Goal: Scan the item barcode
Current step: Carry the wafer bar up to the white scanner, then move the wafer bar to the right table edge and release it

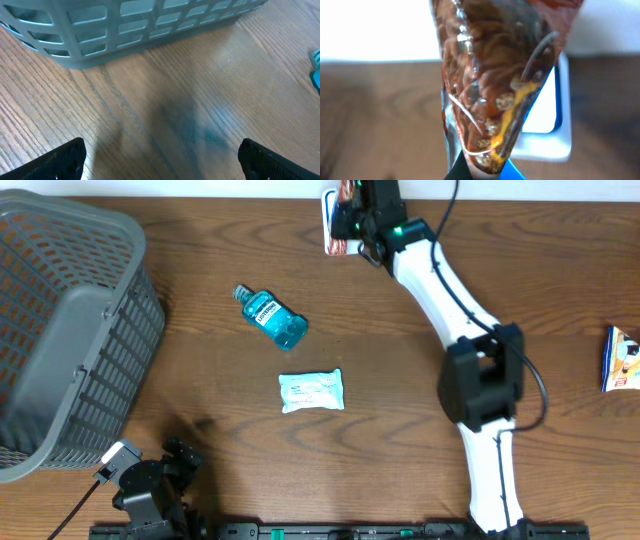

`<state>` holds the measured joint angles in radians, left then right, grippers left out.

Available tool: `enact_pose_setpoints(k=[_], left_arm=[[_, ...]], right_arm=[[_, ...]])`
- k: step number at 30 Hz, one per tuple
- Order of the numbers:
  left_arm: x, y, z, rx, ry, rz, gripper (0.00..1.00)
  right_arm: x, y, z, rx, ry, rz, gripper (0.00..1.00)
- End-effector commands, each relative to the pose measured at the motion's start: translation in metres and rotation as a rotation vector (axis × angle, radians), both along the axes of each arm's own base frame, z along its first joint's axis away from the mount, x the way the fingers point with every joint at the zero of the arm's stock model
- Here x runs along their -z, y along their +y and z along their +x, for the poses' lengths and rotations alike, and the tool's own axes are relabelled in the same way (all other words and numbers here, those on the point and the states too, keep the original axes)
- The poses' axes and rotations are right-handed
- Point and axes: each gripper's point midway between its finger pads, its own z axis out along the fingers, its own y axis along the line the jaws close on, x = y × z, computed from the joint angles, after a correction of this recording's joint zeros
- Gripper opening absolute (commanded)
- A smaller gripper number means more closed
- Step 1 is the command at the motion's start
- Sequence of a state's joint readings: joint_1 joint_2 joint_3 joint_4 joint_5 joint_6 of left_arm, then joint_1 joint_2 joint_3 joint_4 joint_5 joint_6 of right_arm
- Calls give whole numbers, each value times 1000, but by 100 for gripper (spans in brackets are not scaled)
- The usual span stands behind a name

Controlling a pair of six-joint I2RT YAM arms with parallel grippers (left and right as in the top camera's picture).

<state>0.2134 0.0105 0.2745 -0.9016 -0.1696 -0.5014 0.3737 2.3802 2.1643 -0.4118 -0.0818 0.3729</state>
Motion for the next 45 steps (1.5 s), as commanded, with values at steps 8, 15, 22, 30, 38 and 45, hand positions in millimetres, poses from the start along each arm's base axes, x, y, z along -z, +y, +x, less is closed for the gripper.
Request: enact_pose_setpoints(k=[8, 15, 22, 30, 38, 45], left_arm=[[8, 0, -5, -1, 36, -2, 97], [8, 0, -5, -1, 36, -2, 98], [8, 0, -5, -1, 36, -2, 98], [8, 0, -6, -2, 36, -2, 98], [8, 0, -5, -1, 36, -2, 98], [8, 0, -5, -1, 36, -2, 98]], right_arm=[[24, -27, 71, 223, -150, -3, 1], [19, -36, 81, 272, -204, -8, 1], [5, -47, 86, 302, -232, -6, 1], [-48, -136, 53, 604, -199, -322, 1], [-75, -248, -11, 803, 9, -520, 1], [-27, -383, -67, 1058, 300, -520, 1]])
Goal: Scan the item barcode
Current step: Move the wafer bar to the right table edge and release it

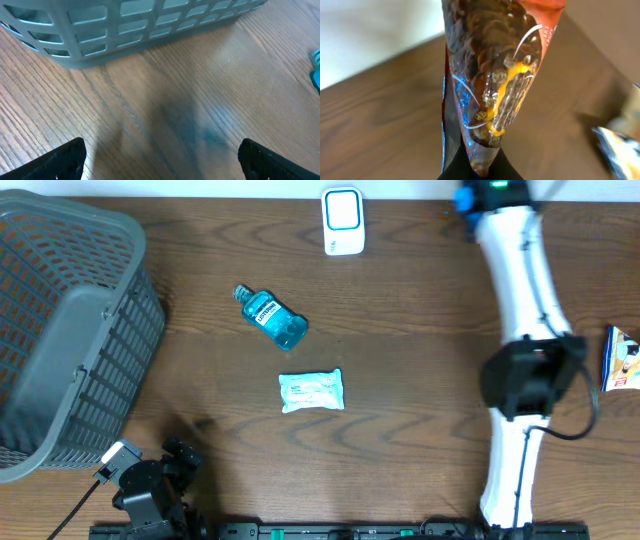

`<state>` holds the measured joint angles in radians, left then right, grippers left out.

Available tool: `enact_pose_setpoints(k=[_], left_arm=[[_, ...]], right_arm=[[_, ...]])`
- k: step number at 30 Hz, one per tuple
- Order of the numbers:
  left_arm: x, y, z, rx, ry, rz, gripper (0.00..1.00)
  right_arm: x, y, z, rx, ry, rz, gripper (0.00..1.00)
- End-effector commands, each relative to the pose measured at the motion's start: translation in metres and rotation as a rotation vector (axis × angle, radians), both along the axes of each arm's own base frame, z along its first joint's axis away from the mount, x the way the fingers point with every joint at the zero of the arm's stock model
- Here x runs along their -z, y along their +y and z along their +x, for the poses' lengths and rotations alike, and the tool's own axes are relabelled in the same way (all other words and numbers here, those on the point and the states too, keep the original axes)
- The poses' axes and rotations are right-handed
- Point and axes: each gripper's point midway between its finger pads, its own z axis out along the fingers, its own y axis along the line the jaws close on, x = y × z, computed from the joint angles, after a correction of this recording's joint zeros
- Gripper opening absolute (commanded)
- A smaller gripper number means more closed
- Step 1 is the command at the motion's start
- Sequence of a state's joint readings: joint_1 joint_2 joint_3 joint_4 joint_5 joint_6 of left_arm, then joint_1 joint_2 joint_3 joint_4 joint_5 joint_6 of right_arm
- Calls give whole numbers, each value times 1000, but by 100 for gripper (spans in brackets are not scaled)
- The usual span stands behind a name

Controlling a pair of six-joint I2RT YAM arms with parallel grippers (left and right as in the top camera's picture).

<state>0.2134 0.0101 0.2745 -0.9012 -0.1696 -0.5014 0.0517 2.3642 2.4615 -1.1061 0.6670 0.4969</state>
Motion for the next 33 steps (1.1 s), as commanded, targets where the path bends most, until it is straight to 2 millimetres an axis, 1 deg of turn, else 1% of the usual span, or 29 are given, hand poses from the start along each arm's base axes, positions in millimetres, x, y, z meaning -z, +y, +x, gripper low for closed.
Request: enact_pose_setpoints(k=[1, 5, 7, 9, 11, 13, 15, 16, 17, 18, 19, 20, 21, 22, 23, 24, 26, 27, 28, 29, 30, 31, 33], left_arm=[[8, 0, -6, -1, 37, -2, 98], [8, 0, -6, -1, 36, -2, 98], [8, 0, -6, -1, 36, -2, 98], [8, 0, -6, -1, 36, -2, 98], [8, 0, -6, -1, 36, -2, 98], [8, 0, -6, -1, 36, -2, 98], [8, 0, -6, -1, 36, -2, 98], [8, 0, -6, -1, 37, -2, 98], [8, 0, -6, -1, 36, -2, 98], [8, 0, -6, -1, 36, -2, 98], [8, 0, -6, -1, 36, -2, 98], [8, 0, -6, -1, 36, -2, 98], [8, 0, -6, -1, 37, -2, 98], [8, 0, -6, -1, 36, -2, 98], [8, 0, -6, -2, 36, -2, 98], [8, 0, -6, -1, 36, -2, 98], [8, 0, -6, -1, 36, -2, 97], [8, 0, -6, -1, 37, -2, 98], [8, 0, -6, -1, 36, -2, 98], [8, 0, -6, -1, 36, -2, 98], [8, 0, -6, -1, 36, -2, 98], [8, 0, -6, -1, 37, -2, 98], [8, 0, -5, -1, 36, -2, 98]], right_arm=[[28, -71, -28, 192, 57, 15, 1], [57, -136, -63, 297, 169, 14, 1], [73, -163, -80, 331, 212, 35, 1], [88, -182, -91, 342, 239, 68, 1], [105, -200, -102, 349, 260, 117, 3], [119, -218, -115, 375, 265, 151, 11], [122, -232, -124, 402, 255, 172, 15], [121, -238, -124, 396, 245, 183, 17], [117, -241, -122, 360, 239, 198, 25], [112, -241, -117, 307, 238, 215, 46], [105, -238, -111, 244, 224, 247, 68], [97, -232, -105, 208, 186, 295, 88], [87, -221, -94, 157, 124, 373, 97], [74, -206, -82, 88, 62, 457, 99], [62, -190, -73, 20, 10, 535, 99], [43, -168, -64, -68, -52, 627, 99], [13, -130, -54, -213, -140, 771, 99], [-4, -108, -52, -288, -173, 848, 99], [-16, -90, -52, -344, -191, 905, 99], [-29, -67, -54, -405, -198, 972, 99], [-37, -46, -56, -449, -194, 1019, 99], [-41, -32, -58, -476, -184, 1048, 99], [-45, 13, -65, -549, -117, 1104, 99]])
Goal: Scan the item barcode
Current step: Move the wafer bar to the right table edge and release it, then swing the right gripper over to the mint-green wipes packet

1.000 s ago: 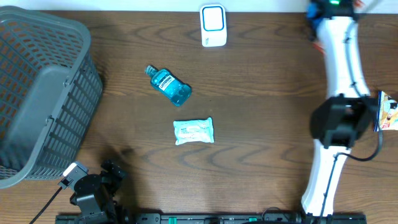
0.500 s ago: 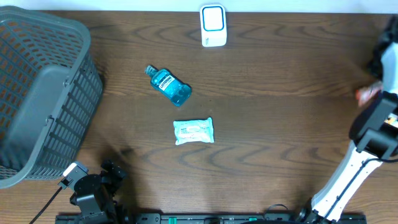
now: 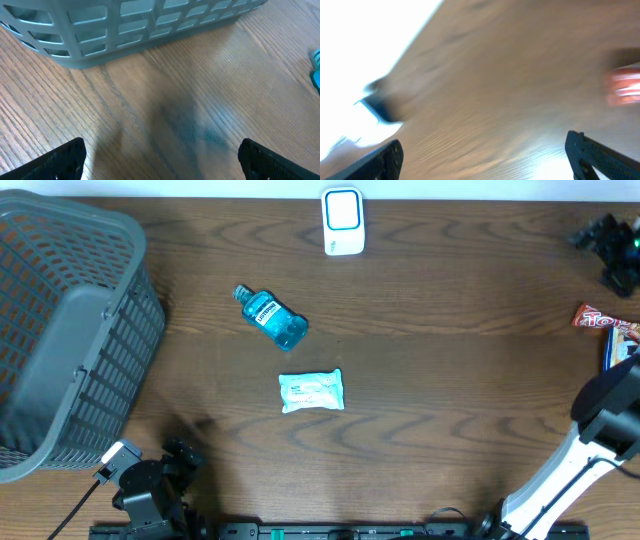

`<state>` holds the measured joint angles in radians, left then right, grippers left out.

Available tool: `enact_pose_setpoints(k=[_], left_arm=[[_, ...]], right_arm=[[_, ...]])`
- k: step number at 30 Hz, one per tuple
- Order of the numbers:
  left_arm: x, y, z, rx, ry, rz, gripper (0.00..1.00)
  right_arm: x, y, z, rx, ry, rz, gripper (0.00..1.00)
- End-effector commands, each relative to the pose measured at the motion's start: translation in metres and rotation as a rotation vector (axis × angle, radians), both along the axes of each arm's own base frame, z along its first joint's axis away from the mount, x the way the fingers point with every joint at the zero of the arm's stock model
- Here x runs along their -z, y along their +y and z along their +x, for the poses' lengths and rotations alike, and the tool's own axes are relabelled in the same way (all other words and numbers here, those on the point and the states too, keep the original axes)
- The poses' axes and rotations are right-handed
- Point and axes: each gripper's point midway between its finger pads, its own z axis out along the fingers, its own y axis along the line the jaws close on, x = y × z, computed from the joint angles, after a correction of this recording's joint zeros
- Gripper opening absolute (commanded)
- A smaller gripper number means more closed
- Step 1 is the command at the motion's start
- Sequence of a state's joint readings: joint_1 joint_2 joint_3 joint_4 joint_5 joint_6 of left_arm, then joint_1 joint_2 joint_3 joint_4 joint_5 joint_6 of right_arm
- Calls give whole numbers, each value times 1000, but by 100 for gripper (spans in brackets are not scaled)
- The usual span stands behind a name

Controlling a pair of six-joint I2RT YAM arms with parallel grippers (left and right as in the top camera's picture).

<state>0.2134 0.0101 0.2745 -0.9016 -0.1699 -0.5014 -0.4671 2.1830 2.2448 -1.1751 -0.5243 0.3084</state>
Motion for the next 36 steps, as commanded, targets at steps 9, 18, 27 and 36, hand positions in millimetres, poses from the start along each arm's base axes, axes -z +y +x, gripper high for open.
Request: enact_pose_setpoints(k=[9, 18, 27, 36], left_arm=[[8, 0, -5, -1, 36, -2, 98], [8, 0, -5, -1, 36, -2, 98], [8, 0, -5, -1, 36, -2, 98], [8, 0, -5, -1, 36, -2, 98]], right_arm=[[-8, 269, -60, -761, 103, 76, 99], [52, 382, -153, -1068, 383, -249, 99], [123, 443, -195, -834, 464, -453, 99], [166, 471, -221, -716, 422, -515, 99]])
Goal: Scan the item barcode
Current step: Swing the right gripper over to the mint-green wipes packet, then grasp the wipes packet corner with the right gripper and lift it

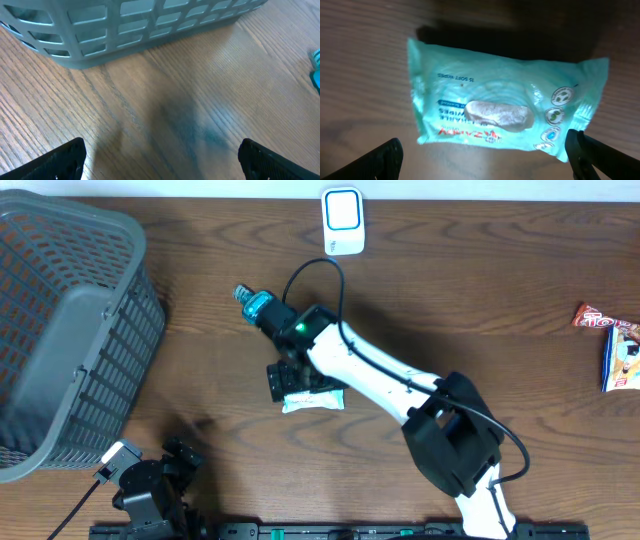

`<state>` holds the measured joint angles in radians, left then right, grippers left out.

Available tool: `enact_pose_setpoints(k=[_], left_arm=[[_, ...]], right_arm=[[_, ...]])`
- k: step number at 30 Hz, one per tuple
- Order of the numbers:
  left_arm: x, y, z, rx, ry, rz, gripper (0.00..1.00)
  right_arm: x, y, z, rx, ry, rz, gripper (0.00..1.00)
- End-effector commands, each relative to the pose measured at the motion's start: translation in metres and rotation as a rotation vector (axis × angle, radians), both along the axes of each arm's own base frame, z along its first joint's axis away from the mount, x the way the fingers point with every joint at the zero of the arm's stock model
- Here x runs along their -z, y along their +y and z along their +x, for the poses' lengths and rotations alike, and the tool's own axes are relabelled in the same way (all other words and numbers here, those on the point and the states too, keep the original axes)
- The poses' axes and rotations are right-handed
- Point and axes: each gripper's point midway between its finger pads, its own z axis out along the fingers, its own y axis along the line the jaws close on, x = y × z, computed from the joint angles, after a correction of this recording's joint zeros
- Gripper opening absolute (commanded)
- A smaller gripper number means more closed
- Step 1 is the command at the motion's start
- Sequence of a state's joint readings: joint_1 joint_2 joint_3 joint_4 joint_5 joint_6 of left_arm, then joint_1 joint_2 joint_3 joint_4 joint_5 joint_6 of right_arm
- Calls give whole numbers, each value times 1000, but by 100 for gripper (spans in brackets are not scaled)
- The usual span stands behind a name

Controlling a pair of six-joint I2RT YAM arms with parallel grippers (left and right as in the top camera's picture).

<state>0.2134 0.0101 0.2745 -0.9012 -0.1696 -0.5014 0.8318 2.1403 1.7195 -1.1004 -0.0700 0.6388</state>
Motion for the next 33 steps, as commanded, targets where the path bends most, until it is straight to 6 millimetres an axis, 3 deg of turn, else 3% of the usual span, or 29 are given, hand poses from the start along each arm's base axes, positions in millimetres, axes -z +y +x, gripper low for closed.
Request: enact_pose_setpoints(k=[1, 8, 15, 21, 29, 33], left_arm=[[8, 0, -6, -2, 36, -2, 98], [8, 0, -6, -1, 36, -2, 98], [8, 0, -6, -1, 37, -2, 98], [8, 0, -6, -1, 37, -2, 97], [8, 0, -6, -1, 37, -2, 98], [8, 0, -6, -1, 36, -2, 98]], right_arm=[[7, 1, -5, 85, -76, -72, 99], [3, 22, -6, 22, -232, -101, 99], [6, 32, 9, 39, -367, -123, 99], [18, 28, 20, 42, -422, -172, 77], [33, 22, 22, -19, -464, -260, 74], [46, 18, 19, -108, -442, -310, 62]])
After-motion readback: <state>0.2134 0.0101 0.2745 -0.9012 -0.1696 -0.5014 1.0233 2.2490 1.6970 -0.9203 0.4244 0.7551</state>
